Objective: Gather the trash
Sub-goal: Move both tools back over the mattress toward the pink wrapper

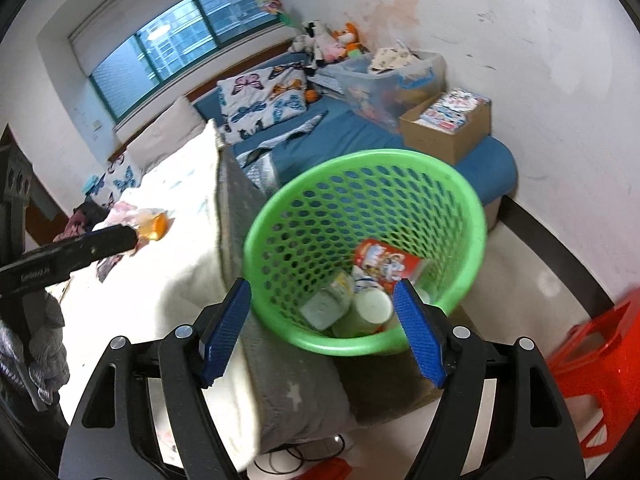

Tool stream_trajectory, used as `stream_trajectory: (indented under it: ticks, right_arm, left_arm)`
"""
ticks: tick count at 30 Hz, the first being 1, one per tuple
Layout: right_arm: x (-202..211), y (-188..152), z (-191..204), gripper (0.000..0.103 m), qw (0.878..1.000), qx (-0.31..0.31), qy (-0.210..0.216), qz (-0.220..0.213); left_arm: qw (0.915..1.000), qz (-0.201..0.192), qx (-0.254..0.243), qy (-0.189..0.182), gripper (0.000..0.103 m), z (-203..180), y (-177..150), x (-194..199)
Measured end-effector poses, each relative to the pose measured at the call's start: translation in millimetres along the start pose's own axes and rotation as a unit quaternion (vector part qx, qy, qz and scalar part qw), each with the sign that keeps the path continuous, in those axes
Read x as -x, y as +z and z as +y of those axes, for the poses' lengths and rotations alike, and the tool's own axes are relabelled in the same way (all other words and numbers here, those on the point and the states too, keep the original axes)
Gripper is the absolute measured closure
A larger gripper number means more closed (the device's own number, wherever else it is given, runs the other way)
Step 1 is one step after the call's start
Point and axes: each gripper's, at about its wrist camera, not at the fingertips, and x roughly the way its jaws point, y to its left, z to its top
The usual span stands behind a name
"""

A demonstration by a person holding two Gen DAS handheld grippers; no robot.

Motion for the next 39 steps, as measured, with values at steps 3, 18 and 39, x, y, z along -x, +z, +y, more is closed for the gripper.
stream_trajectory:
  ticks: [3,18,39]
  right_arm:
    - [-7,2,18,0.029,1.000,0.017,0.011,0.005]
    - [-41,8,110,0.028,0.993,0.086,0.077,0.031]
    - [-94,31,186,0.028,0.980,0.153,0.105,0.069]
  left_arm:
    - [0.9996,-0.009,0.015,0.020,0.039,21,-13,17]
    - [0.9850,-0.020,0.088,0.147,0.039,150,-50,62]
    - [0.9856,0.047,0.064,0.149,0.028,261,-51,16]
